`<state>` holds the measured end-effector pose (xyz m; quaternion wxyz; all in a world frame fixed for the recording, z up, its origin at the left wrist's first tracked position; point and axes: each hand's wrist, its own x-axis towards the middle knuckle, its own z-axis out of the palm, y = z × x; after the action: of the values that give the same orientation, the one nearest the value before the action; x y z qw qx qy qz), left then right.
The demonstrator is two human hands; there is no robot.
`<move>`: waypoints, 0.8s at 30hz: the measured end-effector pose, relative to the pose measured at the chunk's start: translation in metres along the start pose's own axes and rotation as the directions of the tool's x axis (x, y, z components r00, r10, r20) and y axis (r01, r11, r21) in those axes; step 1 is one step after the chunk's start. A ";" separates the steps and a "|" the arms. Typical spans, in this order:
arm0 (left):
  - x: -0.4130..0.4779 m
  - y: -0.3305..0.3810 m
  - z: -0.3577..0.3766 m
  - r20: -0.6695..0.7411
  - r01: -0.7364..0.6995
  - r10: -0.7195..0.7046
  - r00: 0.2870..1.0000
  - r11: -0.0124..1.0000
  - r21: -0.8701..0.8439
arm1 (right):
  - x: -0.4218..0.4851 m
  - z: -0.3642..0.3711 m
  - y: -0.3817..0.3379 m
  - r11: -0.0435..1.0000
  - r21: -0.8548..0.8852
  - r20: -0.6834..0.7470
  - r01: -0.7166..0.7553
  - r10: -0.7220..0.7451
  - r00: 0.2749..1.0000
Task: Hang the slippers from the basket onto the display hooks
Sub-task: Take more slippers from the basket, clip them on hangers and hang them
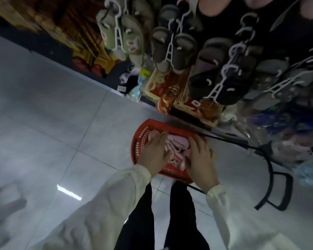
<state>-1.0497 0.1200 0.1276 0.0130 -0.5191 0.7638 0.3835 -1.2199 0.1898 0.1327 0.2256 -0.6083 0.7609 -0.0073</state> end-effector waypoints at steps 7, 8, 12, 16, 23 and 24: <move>0.024 -0.083 0.121 0.182 0.258 -0.245 0.952 0.965 -0.054 | 0.025 0.128 0.056 0.994 0.046 0.182 -0.095 0.085 0.980; 0.030 -0.096 0.139 0.206 0.278 -0.263 0.943 0.960 -0.046 | 0.031 0.147 0.063 0.994 0.053 0.202 -0.096 0.083 0.976; 0.054 -0.135 0.192 0.293 0.321 -0.323 0.900 0.945 0.059 | 0.055 0.208 0.083 0.994 0.032 0.262 -0.105 0.093 0.961; 0.083 -0.168 0.233 0.328 0.273 -0.293 0.898 0.956 0.106 | 0.080 0.265 0.100 0.990 0.048 0.316 -0.132 0.110 0.942; 0.116 -0.207 0.271 0.351 0.254 -0.299 0.887 0.953 0.167 | 0.114 0.341 0.122 0.979 0.031 0.435 -0.200 0.167 0.885; 0.116 -0.210 0.275 0.355 0.243 -0.295 0.887 0.953 0.182 | 0.117 0.352 0.126 0.978 0.035 0.464 -0.206 0.166 0.870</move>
<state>-1.0384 0.1589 -0.2354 0.2472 -0.5344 0.6911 0.4191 -1.2305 0.2060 -0.2585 0.4235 -0.5068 0.7401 0.1264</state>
